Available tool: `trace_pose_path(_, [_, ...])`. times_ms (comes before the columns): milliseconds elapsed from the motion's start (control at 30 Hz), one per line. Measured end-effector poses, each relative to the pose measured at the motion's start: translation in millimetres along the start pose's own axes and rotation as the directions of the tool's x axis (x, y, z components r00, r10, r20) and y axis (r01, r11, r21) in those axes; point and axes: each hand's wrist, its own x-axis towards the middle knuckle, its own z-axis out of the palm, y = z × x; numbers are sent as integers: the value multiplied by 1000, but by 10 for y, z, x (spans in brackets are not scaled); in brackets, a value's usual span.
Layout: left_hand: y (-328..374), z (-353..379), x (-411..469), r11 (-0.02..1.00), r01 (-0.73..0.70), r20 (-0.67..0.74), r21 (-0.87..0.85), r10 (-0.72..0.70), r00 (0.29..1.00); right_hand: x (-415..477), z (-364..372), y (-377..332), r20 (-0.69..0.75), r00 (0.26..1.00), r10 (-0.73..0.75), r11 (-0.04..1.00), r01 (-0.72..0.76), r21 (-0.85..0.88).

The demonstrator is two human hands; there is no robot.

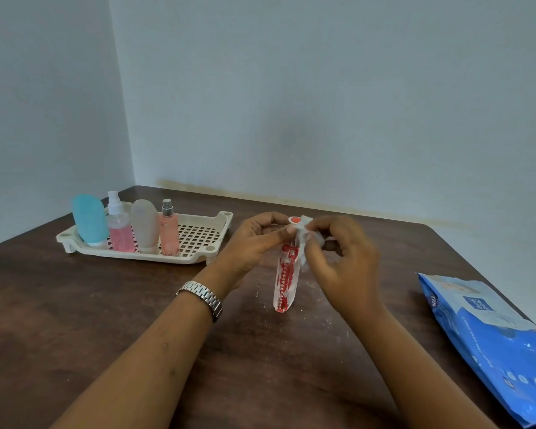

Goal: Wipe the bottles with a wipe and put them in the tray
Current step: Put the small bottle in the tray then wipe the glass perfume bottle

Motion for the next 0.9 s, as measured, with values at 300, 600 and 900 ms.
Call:
trace_pose_path(300, [-41,-36,13,997,5,22,-75,-3,1000,-103,47,18,319,932,-172,970,217,-111])
trace_pose_path(600, [-25,-12,13,1000,-12,32,-5,12,999,-225,-59,88,382,846,-373,858,471,-206])
trace_pose_path(900, [-35,-19,14,1000,15,56,-20,-14,998,-183,-18,50,342,904,-257,942,314,-122])
